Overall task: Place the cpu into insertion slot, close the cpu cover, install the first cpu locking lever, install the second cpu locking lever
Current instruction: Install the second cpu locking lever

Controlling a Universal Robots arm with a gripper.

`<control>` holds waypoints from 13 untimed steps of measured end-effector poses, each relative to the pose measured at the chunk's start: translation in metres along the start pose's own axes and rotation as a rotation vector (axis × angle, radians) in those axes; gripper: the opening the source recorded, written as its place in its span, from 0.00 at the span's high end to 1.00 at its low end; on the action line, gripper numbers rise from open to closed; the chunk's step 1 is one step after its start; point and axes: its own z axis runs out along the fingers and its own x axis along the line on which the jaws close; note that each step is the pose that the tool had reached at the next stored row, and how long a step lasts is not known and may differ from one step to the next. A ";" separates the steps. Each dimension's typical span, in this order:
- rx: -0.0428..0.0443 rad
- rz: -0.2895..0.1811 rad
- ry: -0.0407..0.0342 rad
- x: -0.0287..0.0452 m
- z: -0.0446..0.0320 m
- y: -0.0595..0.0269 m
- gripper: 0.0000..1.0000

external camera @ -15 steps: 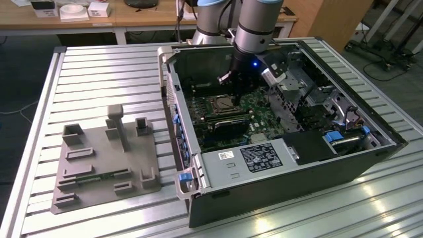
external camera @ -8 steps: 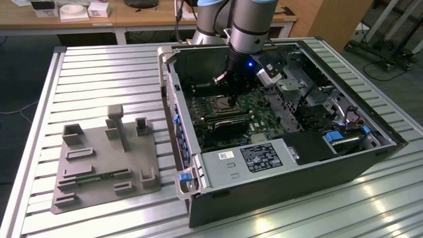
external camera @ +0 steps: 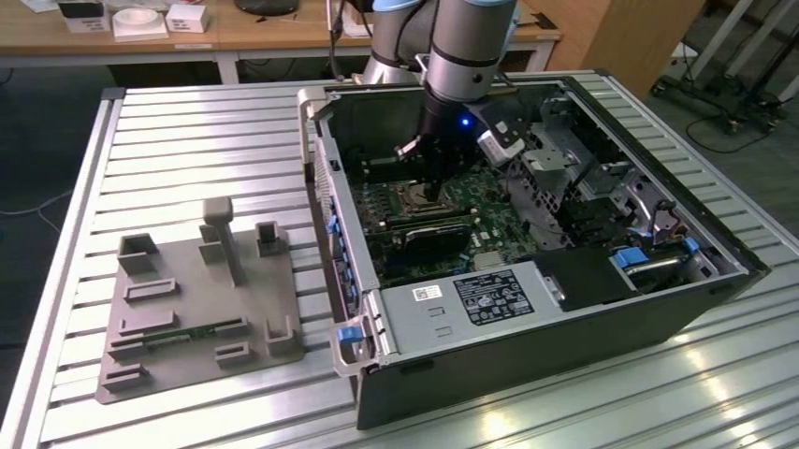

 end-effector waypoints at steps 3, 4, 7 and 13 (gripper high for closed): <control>0.0000 0.000 0.0000 0.0027 0.0001 0.0001 0.90; 0.0000 0.000 0.0000 0.0037 0.0001 0.0001 0.90; 0.0000 0.000 0.0001 0.0070 0.0002 0.0002 0.90; 0.0001 0.000 0.0011 0.0116 0.0006 0.0003 0.90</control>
